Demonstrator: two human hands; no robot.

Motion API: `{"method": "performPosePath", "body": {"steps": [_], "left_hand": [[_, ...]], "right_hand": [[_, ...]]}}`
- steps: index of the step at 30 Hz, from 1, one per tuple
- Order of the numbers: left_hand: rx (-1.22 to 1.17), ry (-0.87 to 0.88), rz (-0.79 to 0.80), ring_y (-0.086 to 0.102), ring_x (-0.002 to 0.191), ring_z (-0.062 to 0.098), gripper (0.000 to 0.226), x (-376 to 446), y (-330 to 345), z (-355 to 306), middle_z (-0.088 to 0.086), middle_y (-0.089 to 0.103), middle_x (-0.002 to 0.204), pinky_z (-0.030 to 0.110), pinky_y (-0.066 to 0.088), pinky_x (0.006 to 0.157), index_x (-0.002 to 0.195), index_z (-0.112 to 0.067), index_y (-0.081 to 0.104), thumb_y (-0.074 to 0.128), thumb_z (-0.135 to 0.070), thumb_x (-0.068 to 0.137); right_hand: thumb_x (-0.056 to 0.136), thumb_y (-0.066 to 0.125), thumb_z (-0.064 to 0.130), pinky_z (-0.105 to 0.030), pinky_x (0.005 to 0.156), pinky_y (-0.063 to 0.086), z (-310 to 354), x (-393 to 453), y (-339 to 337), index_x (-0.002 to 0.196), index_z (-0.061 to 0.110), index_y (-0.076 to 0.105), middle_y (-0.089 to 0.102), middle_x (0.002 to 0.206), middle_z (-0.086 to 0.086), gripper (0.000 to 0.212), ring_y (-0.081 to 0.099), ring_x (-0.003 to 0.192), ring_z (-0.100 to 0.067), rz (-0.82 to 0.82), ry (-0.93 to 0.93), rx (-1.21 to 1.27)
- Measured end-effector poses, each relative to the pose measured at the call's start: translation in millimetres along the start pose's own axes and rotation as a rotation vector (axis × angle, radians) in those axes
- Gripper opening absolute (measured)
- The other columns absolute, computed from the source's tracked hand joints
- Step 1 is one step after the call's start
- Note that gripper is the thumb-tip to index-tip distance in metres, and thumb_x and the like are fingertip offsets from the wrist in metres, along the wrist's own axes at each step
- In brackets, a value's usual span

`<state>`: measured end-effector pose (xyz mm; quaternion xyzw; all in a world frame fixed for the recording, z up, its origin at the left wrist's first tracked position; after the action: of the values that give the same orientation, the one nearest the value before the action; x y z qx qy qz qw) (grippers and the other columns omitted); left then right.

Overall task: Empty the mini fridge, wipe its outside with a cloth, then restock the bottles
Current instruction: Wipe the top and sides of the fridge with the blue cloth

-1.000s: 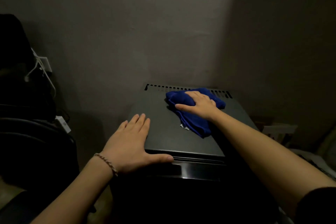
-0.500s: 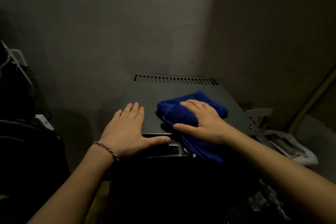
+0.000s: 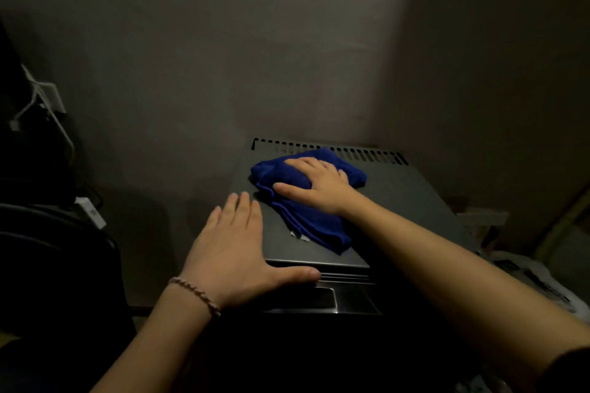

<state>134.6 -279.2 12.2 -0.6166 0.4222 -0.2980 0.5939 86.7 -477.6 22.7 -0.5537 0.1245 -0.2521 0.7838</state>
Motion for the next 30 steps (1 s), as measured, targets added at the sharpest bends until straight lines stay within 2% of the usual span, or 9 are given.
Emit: {"method": "performPosePath", "body": {"steps": [4, 11, 16, 24, 30], "left_hand": [[0.021, 0.005, 0.018, -0.011, 0.152, 0.019, 0.153, 0, -2, -2, 0.005, -0.014, 0.165, 0.042, 0.001, 0.124, 0.157, -0.012, -0.008, 0.018, -0.110, 0.042], [-0.001, 0.030, 0.003, -0.008, 0.153, 0.023, 0.153, -3, -1, -2, 0.008, -0.012, 0.166, 0.043, 0.003, 0.124, 0.157, -0.010, -0.006, 0.019, -0.110, 0.045], [0.000, 0.044, -0.042, -0.003, 0.153, 0.025, 0.152, -6, -2, -2, 0.012, -0.007, 0.166, 0.044, 0.004, 0.124, 0.158, -0.008, -0.002, 0.018, -0.110, 0.046], [-0.004, 0.052, -0.093, 0.002, 0.153, 0.025, 0.153, -7, -1, -1, 0.013, 0.000, 0.166, 0.044, 0.006, 0.124, 0.158, -0.007, 0.003, 0.022, -0.109, 0.046], [-0.009, 0.048, -0.098, -0.001, 0.153, 0.025, 0.152, -4, 1, 0, 0.013, -0.003, 0.166, 0.043, 0.005, 0.124, 0.157, -0.007, 0.000, 0.025, -0.109, 0.047]], "right_hand": [[0.084, 0.044, 0.081, -0.062, 0.114, 0.013, -2, 26, -2, 0.149, 0.048, 0.032, 0.029, 0.160, 0.010, 0.074, 0.021, 0.148, -0.031, -0.002, 0.022, 0.013], [0.083, 0.044, 0.082, -0.064, 0.115, 0.010, 4, 15, -3, 0.152, 0.044, 0.030, 0.025, 0.162, 0.006, 0.079, 0.021, 0.148, -0.034, 0.000, 0.045, -0.017], [0.085, 0.044, 0.081, -0.063, 0.116, 0.007, 13, -6, -6, 0.153, 0.043, 0.026, 0.022, 0.164, 0.005, 0.080, 0.018, 0.149, -0.035, 0.010, 0.078, -0.020], [0.084, 0.043, 0.081, -0.061, 0.117, 0.011, 12, -73, -3, 0.152, 0.044, 0.028, 0.026, 0.161, 0.008, 0.078, 0.019, 0.149, -0.030, 0.004, 0.025, -0.017], [0.071, 0.032, 0.094, -0.061, 0.118, 0.009, 6, -81, -1, 0.150, 0.047, 0.027, 0.023, 0.161, 0.013, 0.091, 0.015, 0.150, -0.028, 0.031, 0.003, -0.015]]}}
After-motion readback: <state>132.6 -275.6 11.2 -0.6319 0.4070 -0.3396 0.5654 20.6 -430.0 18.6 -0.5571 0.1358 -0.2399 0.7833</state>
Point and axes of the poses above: each hand's wrist, its own x-axis towards the middle knuckle, its own y-axis out of the palm, z = x × y, the point moved 4 cm from there along x, towards the middle knuckle
